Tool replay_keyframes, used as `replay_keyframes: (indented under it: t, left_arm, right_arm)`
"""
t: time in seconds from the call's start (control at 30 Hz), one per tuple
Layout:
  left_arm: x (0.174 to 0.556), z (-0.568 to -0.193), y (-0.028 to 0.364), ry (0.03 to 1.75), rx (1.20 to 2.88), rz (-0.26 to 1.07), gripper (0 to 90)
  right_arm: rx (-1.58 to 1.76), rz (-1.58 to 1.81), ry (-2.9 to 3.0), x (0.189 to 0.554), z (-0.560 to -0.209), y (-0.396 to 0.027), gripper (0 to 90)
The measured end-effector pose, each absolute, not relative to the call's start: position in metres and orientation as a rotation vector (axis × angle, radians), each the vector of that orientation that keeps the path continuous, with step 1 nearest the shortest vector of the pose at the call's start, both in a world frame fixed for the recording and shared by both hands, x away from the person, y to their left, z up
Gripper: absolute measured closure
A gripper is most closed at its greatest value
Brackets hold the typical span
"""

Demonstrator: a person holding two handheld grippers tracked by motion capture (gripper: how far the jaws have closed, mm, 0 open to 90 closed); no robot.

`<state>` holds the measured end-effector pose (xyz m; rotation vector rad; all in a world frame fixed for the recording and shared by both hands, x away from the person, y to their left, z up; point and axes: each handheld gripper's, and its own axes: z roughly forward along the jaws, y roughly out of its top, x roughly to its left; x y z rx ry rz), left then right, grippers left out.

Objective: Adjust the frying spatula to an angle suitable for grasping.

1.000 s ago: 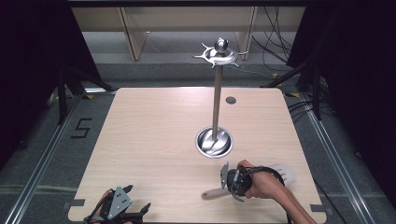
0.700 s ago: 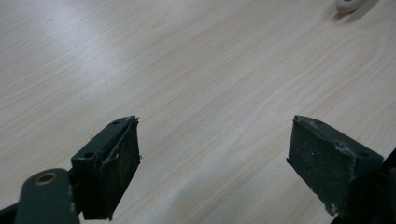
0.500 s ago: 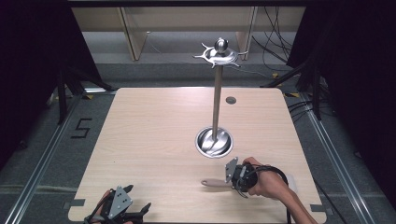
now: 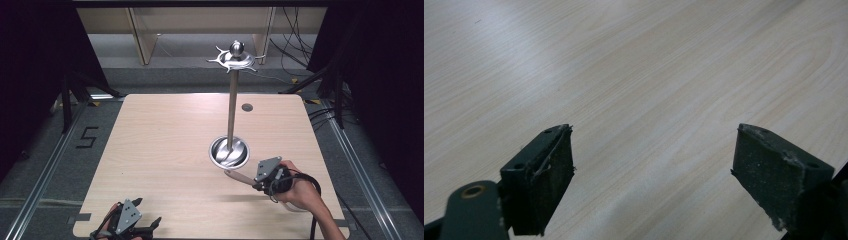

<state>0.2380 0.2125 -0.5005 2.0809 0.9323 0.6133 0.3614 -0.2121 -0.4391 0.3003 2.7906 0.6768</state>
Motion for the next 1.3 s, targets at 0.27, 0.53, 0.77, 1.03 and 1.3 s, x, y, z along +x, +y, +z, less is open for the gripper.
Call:
replay_keyframes:
  t: [0.27,0.53,0.77,1.03,1.3]
  left_arm:
    - [0.237,-0.501,0.212,0.941,2.056,0.608,15.8]
    - [0.238,-0.501,0.212,0.943,2.051,0.606,15.7]
    - [0.238,-0.499,0.213,0.927,2.087,0.616,15.7]
    - [0.238,-0.500,0.212,0.941,2.053,0.607,15.7]
    - [0.238,-0.500,0.211,0.944,2.060,0.589,15.6]
  right_arm:
    - [0.404,0.796,2.723,0.360,-0.421,-0.231,75.3]
    - [0.484,0.895,2.618,0.357,-0.403,-0.247,75.4]
    - [0.528,1.018,2.561,0.358,-0.392,-0.259,75.4]
    - [0.539,1.157,2.496,0.359,-0.383,-0.265,75.4]
    - [0.525,1.365,2.399,0.364,-0.367,-0.266,75.3]
